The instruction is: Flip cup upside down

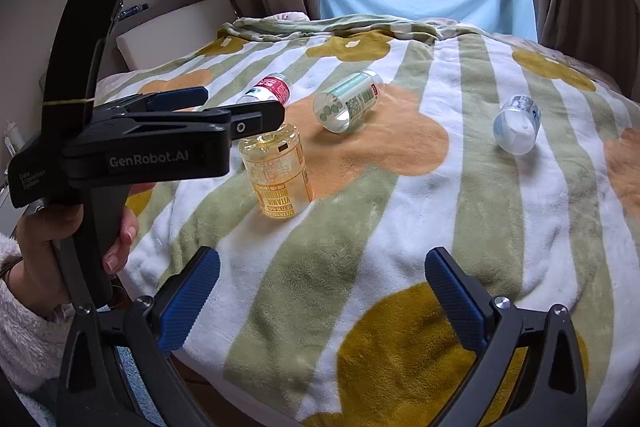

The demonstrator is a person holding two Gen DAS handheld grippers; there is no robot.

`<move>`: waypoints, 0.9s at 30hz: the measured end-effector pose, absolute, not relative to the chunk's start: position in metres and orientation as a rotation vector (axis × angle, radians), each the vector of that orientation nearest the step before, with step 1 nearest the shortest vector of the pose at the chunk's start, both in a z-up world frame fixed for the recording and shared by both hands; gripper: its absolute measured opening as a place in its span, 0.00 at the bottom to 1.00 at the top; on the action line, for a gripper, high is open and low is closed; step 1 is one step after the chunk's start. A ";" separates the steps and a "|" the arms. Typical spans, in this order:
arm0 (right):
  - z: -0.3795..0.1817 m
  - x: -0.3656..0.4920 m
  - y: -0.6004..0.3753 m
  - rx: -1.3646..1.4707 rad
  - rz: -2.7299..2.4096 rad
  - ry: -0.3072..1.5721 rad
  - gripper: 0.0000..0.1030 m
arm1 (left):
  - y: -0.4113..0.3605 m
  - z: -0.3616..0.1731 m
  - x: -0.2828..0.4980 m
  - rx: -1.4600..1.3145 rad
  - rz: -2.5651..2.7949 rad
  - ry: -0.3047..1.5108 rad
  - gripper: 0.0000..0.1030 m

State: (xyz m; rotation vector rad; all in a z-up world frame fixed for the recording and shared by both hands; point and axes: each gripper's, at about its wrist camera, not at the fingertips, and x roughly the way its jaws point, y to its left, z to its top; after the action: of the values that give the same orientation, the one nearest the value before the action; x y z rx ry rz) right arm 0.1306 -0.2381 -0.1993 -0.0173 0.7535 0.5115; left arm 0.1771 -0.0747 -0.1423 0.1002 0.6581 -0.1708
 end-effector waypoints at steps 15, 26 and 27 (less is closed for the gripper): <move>-0.054 0.083 -0.227 -0.007 0.233 0.434 1.00 | 0.004 -0.041 0.071 -0.002 -0.054 0.480 1.00; -0.043 0.056 -0.220 -0.011 0.064 0.309 1.00 | 0.017 -0.017 0.043 -0.019 -0.075 0.357 1.00; -0.043 0.054 -0.220 -0.009 0.058 0.303 0.99 | 0.017 -0.017 0.043 -0.018 -0.079 0.356 1.00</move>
State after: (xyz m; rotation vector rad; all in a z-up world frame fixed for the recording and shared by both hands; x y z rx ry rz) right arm 0.0542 -0.2197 -0.0432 -0.0088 0.3029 0.0583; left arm 0.0431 0.0168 -0.0166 -0.0184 0.3564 -0.0788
